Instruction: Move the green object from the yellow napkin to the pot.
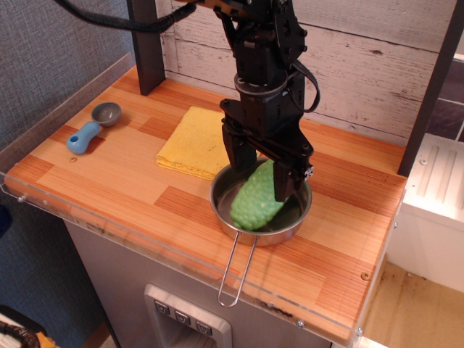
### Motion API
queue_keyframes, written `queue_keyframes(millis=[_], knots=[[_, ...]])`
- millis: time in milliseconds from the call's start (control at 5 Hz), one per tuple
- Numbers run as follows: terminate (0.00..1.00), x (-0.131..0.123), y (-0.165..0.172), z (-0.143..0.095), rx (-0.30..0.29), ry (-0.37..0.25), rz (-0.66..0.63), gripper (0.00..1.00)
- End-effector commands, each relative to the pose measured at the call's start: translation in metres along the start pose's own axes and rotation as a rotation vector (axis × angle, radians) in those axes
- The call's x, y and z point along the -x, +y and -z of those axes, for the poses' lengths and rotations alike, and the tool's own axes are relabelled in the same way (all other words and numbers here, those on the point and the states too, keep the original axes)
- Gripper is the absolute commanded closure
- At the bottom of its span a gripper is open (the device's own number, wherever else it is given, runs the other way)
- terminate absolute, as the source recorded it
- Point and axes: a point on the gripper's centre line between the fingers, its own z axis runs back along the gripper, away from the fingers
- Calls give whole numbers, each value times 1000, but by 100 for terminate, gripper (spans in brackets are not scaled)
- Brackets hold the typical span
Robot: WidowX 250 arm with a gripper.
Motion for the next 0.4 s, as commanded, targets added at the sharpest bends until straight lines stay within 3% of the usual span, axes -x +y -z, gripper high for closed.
queue_keyframes(millis=[0, 200], knots=[[0, 37, 63, -95, -178, -87, -251, 0], [0, 64, 100, -105, -194, -53, -340, 0]])
